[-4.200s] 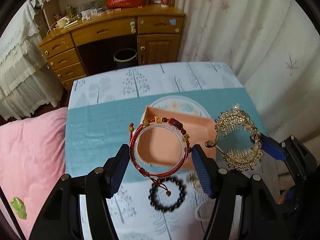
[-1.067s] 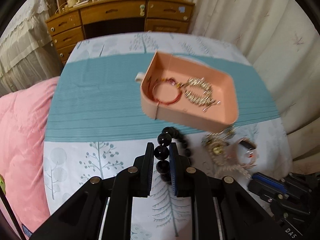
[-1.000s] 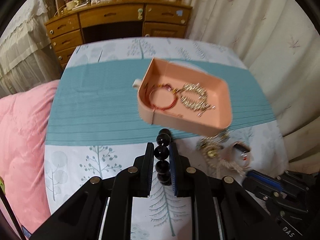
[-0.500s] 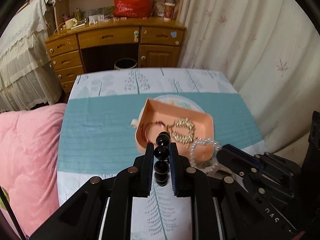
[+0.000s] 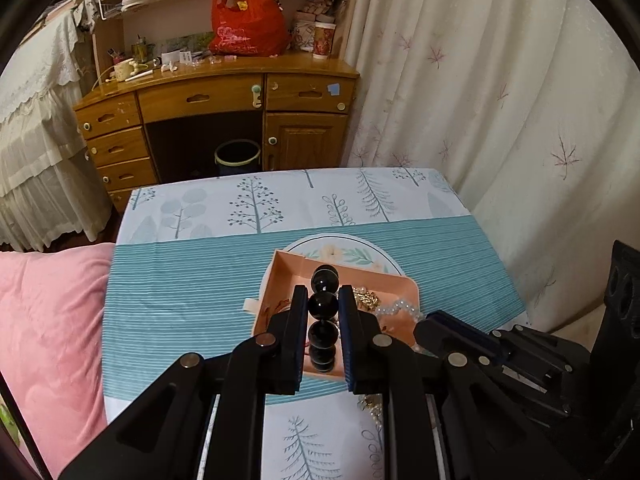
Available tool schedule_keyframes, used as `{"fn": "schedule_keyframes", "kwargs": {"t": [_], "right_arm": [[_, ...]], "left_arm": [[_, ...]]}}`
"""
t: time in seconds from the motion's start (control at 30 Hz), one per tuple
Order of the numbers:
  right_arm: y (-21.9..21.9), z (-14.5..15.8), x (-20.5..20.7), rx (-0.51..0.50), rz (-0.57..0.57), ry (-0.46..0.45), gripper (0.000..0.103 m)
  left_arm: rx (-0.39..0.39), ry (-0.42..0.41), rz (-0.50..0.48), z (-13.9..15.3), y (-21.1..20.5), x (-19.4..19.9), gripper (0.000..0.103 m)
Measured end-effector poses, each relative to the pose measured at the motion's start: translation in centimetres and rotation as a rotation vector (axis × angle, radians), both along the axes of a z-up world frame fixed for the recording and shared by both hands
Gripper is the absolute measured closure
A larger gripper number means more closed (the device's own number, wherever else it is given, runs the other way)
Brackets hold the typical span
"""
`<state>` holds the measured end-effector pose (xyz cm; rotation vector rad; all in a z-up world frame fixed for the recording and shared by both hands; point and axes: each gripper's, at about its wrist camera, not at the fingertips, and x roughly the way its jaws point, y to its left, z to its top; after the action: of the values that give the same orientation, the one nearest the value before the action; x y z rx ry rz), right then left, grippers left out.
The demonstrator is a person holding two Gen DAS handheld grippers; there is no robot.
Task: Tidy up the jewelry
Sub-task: 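Lower both bracelets into the pink tray and open both grippers, then grasp the pink-strap watch by its strap with the right gripper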
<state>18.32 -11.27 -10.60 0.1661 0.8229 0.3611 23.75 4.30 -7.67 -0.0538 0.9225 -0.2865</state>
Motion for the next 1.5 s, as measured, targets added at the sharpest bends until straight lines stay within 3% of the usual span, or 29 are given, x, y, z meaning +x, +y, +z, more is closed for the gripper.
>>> {"fn": "schedule_keyframes", "kwargs": {"t": [0.1,0.17,0.2,0.27,0.37,0.43,0.63,0.73,0.8,0.97,1.2,1.27,1.5], "right_arm": [[-0.7,-0.8,0.6,0.024,-0.024,0.05,0.095],[-1.2,-1.4,1.1,0.031,-0.039,0.097,0.095],[-1.4,-1.6,1.2,0.023,-0.054,0.115,0.094],[-1.8,-1.8,1.1,0.019,-0.074,0.123,0.087],[-2.2,-1.8,0.8,0.013,-0.092,0.116,0.074],[-2.4,-1.9,0.5,0.003,-0.098,0.117,0.074],[-2.9,-3.0,-0.9,-0.027,-0.105,0.163,0.073],[-3.4,-4.0,-2.0,-0.044,-0.115,0.199,0.065],[-3.8,-4.7,-2.8,-0.067,-0.127,0.225,0.053],[-4.8,-6.0,-5.2,-0.136,-0.129,0.277,0.045],[-5.5,-7.5,-8.0,-0.266,-0.089,0.316,0.042],[-5.3,-8.0,-8.9,-0.332,-0.064,0.314,0.041],[-4.2,-8.4,-10.9,-0.483,0.047,0.242,0.041]], "left_arm": [[0.014,0.031,-0.011,-0.8,-0.5,0.6,0.087],[0.041,0.048,-0.013,-1.2,-0.8,0.8,0.072],[0.047,0.052,-0.013,-1.3,-0.9,0.8,0.069],[0.052,0.068,-0.01,-1.5,-0.9,0.9,0.053],[0.057,0.083,0.003,-1.8,-0.8,1.0,0.048],[0.064,0.096,0.007,-2.0,-0.7,0.9,0.046],[0.112,0.145,-0.008,-3.6,-1.0,-0.3,0.022],[0.161,0.161,-0.035,-4.6,-1.6,-1.4,0.022],[0.218,0.174,-0.054,-5.5,-2.1,-2.4,0.022],[0.296,0.219,-0.081,-7.5,-2.9,-4.5,0.022],[0.275,0.29,-0.126,-9.7,-3.8,-6.4,0.022],[0.266,0.312,-0.107,-10.4,-3.9,-6.6,0.017],[0.255,0.356,-0.121,-12.1,-4.9,-7.5,0.015]]}}
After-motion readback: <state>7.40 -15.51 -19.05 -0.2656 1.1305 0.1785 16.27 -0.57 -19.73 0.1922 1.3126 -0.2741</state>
